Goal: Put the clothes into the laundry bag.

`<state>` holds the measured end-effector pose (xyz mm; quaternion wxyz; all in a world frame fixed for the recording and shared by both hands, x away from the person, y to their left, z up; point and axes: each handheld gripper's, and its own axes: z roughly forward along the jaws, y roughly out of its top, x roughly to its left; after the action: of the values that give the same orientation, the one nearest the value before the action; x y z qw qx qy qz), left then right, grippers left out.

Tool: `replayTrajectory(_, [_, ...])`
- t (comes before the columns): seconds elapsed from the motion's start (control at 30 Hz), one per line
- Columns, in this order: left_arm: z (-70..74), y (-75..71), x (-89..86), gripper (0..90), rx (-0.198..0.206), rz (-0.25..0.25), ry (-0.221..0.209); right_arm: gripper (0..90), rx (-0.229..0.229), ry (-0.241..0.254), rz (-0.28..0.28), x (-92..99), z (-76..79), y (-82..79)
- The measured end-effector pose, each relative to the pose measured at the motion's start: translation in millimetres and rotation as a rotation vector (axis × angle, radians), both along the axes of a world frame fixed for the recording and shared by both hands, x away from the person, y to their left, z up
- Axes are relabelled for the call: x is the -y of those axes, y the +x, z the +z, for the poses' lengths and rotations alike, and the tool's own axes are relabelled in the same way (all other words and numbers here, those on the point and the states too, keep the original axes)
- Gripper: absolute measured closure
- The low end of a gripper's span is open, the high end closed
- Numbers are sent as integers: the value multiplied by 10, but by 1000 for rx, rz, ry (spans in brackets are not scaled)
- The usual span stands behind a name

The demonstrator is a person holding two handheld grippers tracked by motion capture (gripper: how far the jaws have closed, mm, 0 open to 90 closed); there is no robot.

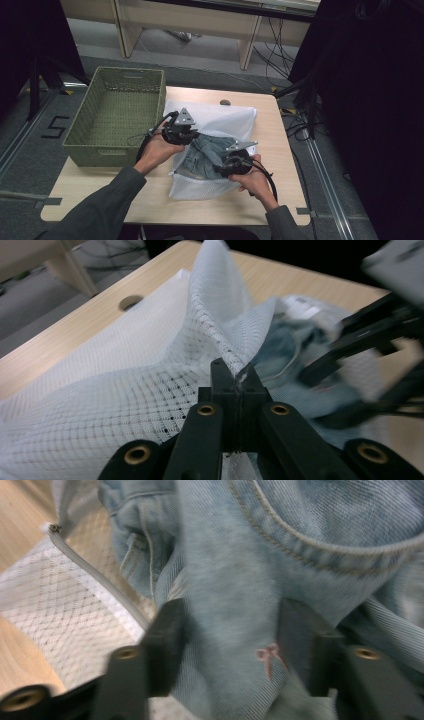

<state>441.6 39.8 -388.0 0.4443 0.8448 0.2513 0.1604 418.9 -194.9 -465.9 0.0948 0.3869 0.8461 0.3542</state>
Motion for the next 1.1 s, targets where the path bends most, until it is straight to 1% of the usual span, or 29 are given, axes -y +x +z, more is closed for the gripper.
replayTrajectory(0.03, [-25, -25, 7, 885, -12, -14, 0, 668, 14, -42, 1, -35, -8, 25])
replayTrajectory(0.07, [-56, -43, 15, 885, -20, -23, -1, 734, 17, -34, -18, -99, -27, 46])
replayTrajectory(0.1, [-95, -56, 19, 885, -24, -35, 6, 782, 19, -60, -12, -127, -14, 70])
replayTrajectory(0.13, [-115, -61, 17, 885, -29, -37, 5, 797, 82, -35, -32, -175, -35, 113])
replayTrajectory(0.17, [-141, -67, 12, 884, -38, -28, -12, 810, 81, -49, -25, -171, 6, 136])
replayTrajectory(0.2, [-155, -62, -21, 883, -49, -30, -20, 827, 116, -19, -44, -166, 34, 168])
replayTrajectory(0.23, [-163, -60, -39, 883, -55, -27, -36, 837, 111, 0, -65, -119, 114, 197])
replayTrajectory(0.27, [-171, -61, -55, 883, -61, -24, -57, 844, 142, 11, -66, -81, 148, 236])
replayTrajectory(0.3, [-178, -63, -57, 883, -65, -18, -74, 845, 153, 42, -98, -48, 184, 261])
replayTrajectory(0.33, [-180, -53, -61, 882, -70, -26, -73, 845, 155, 51, -115, -27, 200, 278])
replayTrajectory(0.37, [-190, -47, -53, 881, -72, -26, -72, 842, 175, 35, -110, -27, 159, 305])
replayTrajectory(0.4, [-194, -42, -45, 879, -78, -32, -68, 834, 139, 0, -102, -68, 55, 301])
replayTrajectory(0.43, [-207, -42, -36, 876, -75, -37, -61, 824, 124, -27, -100, -96, -28, 298])
replayTrajectory(0.47, [-217, -50, -28, 874, -75, -34, -63, 818, 118, -71, -95, -122, -127, 298])
replayTrajectory(0.5, [-229, -53, -30, 873, -73, -37, -67, 814, 117, -92, -87, -127, -183, 306])
replayTrajectory(0.57, [-243, -63, -52, 868, -81, -36, -65, 767, 95, -60, -100, -105, -127, 303])
replayTrajectory(0.63, [-253, -60, -92, 866, -83, -31, -69, 686, 108, -10, -107, -52, -6, 269])
replayTrajectory(0.67, [-257, -56, -103, 859, -87, -28, -75, 643, 107, -2, -89, 9, 70, 237])
replayTrajectory(0.7, [-260, -54, -120, 851, -95, -23, -78, 607, 131, 6, -78, 54, 99, 229])
replayTrajectory(0.77, [-266, -54, -144, 821, -96, -6, -80, 552, 98, 37, -89, 163, 186, 168])
replayTrajectory(0.8, [-259, -52, -162, 798, -99, -7, -70, 531, 115, 37, -82, 231, 209, 151])
replayTrajectory(0.83, [-250, -70, -166, 780, -89, 12, -66, 510, 112, 50, -92, 284, 235, 131])
replayTrajectory(0.87, [-227, -94, -170, 758, -84, 14, -67, 485, 99, 76, -112, 317, 244, 105])
replayTrajectory(0.9, [-201, -129, -170, 718, -68, 27, -68, 477, 76, 76, -108, 377, 270, 94])
replayTrajectory(0.93, [-179, -159, -169, 683, -58, 37, -68, 472, 94, 77, -109, 424, 270, 94])
replayTrajectory(0.97, [-141, -214, -162, 666, -44, 43, -76, 465, 75, 85, -130, 434, 273, 68])
replayTrajectory(1.0, [-107, -269, -162, 634, -31, 45, -72, 459, 58, 71, -119, 479, 283, 59])
replayTrajectory(1.03, [-93, -334, -142, 607, -32, 46, -95, 454, 69, 67, -105, 514, 274, 66])
replayTrajectory(1.1, [-93, -459, -99, 574, -36, 22, -96, 447, 68, 66, -111, 545, 266, 58])
